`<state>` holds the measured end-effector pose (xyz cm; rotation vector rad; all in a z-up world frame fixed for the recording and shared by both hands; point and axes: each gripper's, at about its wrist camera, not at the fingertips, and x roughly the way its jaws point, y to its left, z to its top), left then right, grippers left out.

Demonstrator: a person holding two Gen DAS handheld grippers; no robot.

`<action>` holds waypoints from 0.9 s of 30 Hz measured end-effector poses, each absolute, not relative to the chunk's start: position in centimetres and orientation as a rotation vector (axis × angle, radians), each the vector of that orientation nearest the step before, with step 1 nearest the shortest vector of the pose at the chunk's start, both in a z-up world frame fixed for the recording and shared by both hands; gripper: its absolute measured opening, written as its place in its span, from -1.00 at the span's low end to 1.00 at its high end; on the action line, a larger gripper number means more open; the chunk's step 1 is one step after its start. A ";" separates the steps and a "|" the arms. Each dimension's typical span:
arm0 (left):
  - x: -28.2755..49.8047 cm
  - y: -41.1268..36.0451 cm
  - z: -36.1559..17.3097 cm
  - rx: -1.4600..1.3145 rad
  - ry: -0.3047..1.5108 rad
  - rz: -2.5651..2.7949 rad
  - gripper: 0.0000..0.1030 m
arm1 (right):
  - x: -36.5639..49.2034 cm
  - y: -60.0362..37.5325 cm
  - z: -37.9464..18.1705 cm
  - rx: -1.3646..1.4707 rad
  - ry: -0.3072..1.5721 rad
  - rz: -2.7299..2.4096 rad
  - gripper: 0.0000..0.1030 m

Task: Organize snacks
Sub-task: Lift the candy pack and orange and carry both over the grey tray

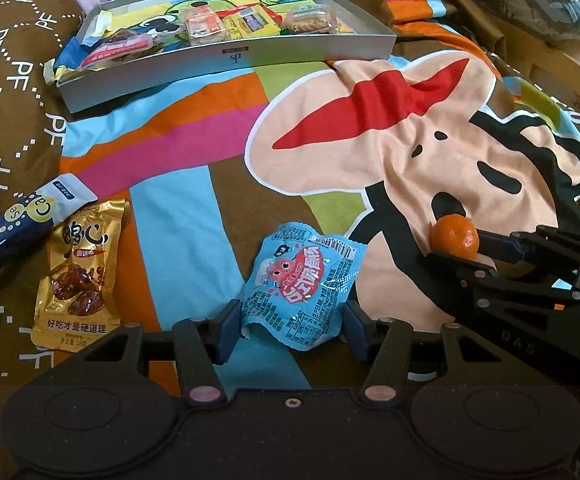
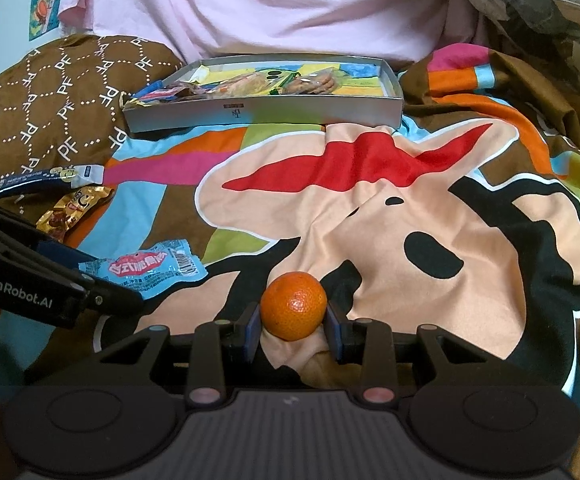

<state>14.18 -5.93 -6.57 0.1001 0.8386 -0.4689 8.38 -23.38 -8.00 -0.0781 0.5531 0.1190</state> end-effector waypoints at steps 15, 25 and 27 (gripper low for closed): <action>13.9 -5.2 -5.9 -0.013 0.771 -0.479 0.07 | 8.3 -23.2 -7.8 -0.055 0.544 0.117 -0.26; 14.1 -3.5 -5.1 -0.179 0.695 -0.479 0.07 | 8.7 -22.8 -6.6 -0.056 0.501 0.131 -0.26; 14.2 -3.2 -5.0 -0.204 0.687 -0.478 0.07 | 8.8 -22.7 -6.3 -0.054 0.492 0.136 -0.26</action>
